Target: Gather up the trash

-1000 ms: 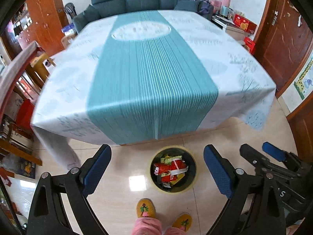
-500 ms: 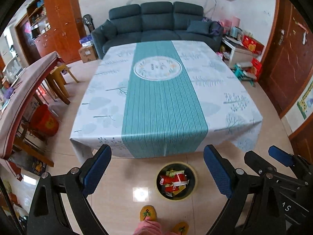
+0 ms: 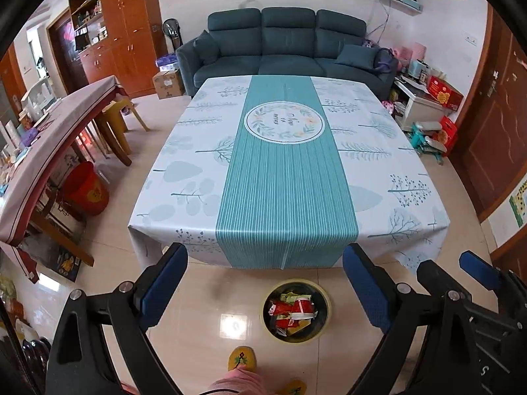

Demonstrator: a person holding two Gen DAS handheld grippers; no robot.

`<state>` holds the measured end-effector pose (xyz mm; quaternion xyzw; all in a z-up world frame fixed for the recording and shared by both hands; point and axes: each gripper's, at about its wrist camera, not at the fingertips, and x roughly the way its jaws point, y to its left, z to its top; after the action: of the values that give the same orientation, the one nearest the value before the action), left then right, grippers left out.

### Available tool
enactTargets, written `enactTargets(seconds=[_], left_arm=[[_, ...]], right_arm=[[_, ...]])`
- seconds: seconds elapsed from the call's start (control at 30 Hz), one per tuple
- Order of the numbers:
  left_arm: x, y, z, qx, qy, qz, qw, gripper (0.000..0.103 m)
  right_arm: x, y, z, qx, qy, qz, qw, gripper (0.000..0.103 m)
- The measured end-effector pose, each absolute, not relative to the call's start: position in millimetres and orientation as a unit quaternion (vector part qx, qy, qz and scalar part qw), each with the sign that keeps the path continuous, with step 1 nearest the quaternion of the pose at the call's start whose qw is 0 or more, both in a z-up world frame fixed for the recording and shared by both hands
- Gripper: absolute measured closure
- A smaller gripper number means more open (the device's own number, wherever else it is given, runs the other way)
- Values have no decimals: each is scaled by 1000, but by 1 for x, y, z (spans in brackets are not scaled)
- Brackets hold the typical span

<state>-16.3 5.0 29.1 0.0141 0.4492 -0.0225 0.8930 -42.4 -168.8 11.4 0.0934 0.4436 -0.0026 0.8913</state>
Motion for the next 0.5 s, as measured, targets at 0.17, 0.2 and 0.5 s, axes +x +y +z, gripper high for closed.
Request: enactTargets(seconds=[0.17,0.2,0.5], left_arm=[[-15,2,26,11,453,-17,891,9],[-15,2,26,10,454,-17,891,9],[-15,1,26,10,454,-16,891,9]], right_arm=[[-41,-167,13,80,441,2,894,30],[-41,-168,13,79,441,2,894,30],[-41,-169,13,78,441,1,894,30]])
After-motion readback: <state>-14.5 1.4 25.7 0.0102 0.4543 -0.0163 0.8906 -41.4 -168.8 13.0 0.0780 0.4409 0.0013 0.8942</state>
